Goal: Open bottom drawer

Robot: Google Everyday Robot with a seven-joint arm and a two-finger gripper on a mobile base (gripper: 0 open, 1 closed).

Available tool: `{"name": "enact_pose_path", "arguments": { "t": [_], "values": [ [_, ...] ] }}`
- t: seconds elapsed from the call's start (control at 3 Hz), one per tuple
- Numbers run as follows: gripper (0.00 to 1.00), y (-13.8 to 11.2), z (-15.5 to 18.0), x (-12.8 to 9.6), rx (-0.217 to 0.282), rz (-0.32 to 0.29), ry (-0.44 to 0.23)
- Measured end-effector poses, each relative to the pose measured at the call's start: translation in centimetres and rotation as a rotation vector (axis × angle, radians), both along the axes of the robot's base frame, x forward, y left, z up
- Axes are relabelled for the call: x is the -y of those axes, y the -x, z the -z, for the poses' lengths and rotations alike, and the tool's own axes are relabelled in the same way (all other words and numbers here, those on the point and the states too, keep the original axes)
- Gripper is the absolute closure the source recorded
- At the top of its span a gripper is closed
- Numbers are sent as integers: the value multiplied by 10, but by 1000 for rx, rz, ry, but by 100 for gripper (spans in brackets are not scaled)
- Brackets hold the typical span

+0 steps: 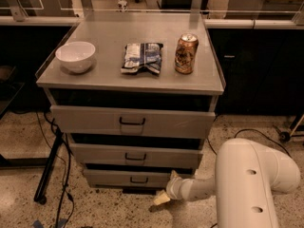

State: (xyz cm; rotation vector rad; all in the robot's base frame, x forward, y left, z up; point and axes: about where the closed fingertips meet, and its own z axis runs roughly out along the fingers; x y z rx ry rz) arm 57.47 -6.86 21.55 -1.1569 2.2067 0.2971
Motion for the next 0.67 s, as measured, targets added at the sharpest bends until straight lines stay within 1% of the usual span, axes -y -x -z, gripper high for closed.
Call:
{"name": "enact_pose_path", "arguments": {
  "t": [0.33,0.67],
  "values": [
    [0,-1,1,0,-1,0,1],
    [0,-28,30,-4,-11,0,27]
  ]
}}
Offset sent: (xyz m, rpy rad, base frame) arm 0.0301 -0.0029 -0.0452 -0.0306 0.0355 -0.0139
